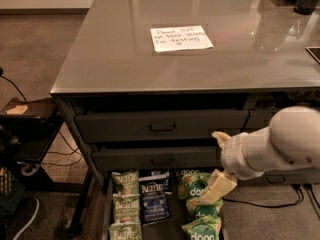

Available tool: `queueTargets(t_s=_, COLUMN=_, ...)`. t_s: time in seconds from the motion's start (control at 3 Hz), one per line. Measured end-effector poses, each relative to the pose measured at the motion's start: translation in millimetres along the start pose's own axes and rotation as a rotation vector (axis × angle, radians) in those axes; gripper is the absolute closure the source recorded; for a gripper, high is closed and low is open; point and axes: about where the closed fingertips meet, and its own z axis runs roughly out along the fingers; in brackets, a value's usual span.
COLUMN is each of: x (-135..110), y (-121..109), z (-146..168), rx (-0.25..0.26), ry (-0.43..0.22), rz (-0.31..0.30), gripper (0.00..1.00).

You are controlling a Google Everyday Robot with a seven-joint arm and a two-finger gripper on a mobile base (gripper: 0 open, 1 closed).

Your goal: Pick blue chip bag from bottom drawer and place on counter

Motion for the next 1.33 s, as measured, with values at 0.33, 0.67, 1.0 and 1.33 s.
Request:
queueTargets(t_s=0.33, x=22, y=-2, z=65, rx=0.010, ry=0.026, rz=-0.087, gripper=0.00)
queueTargets(t_s=0.67, x=34, y=-23, z=139, rx=0.037, ry=0.022, rz=-0.150, gripper=0.00)
queueTargets(t_s=1.0, x=44, y=-46, z=204, rx=0.033, ry=-0.029, rz=-0.133, gripper=0.00)
queueTargets(t_s=1.33, x=58, y=-59, z=256, rx=0.001, ry=-0.083, rz=-0.058, gripper=0.00)
